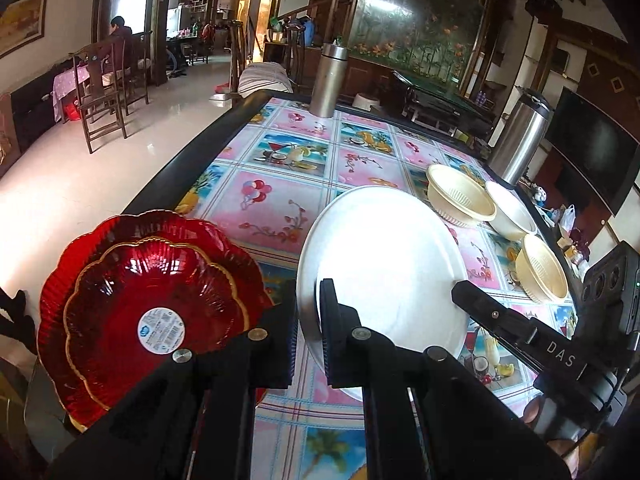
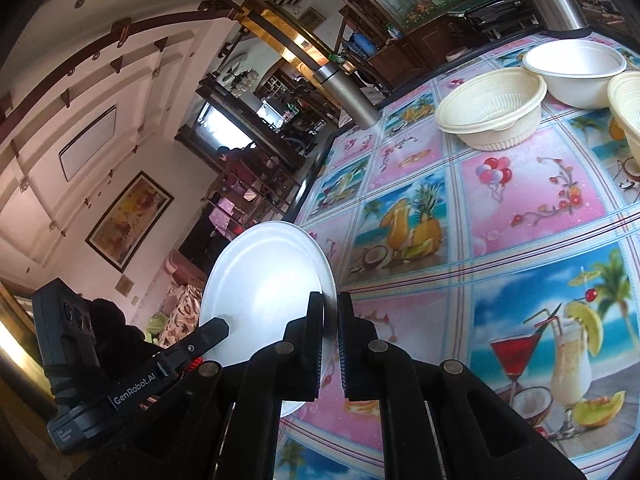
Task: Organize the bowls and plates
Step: 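Lift the white plate with both grippers and lower it onto the red plates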
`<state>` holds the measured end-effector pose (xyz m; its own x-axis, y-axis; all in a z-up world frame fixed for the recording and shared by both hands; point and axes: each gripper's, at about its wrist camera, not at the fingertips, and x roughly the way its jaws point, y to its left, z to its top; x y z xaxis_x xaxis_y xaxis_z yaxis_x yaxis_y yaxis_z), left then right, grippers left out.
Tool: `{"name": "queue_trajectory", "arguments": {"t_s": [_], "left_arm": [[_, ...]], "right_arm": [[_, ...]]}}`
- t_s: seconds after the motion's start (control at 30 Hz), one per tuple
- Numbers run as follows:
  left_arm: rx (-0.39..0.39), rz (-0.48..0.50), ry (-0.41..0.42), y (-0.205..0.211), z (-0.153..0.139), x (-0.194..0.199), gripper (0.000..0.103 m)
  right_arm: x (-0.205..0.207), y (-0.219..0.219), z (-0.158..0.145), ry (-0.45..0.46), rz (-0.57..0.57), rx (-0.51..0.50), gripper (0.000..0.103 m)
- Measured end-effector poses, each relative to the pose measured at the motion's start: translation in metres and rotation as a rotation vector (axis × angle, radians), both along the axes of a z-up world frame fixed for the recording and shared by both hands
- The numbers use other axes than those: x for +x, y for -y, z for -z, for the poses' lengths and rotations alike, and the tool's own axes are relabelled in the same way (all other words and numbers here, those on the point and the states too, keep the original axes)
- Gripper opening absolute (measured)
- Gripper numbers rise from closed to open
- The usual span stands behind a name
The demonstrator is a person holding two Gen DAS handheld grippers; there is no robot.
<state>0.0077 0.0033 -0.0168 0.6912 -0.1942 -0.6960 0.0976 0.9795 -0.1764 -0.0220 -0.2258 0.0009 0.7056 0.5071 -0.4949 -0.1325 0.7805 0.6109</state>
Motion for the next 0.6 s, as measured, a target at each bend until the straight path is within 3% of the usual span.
{"name": "queue_trajectory", "arguments": {"t_s": [0.37,0.6], "left_arm": [[0.01,-0.124,0.042,-0.065,-0.015,-0.013,0.008],[0.056,-0.206,0.007,-0.106,-0.006,-0.01,0.009]], "right_arm": [[0.009,-0.074,-0.02,0.029,-0.108,-0.028,0.007],[0.024,-0.131,-0.009,0.002,-0.186,-0.042,0.007]]}}
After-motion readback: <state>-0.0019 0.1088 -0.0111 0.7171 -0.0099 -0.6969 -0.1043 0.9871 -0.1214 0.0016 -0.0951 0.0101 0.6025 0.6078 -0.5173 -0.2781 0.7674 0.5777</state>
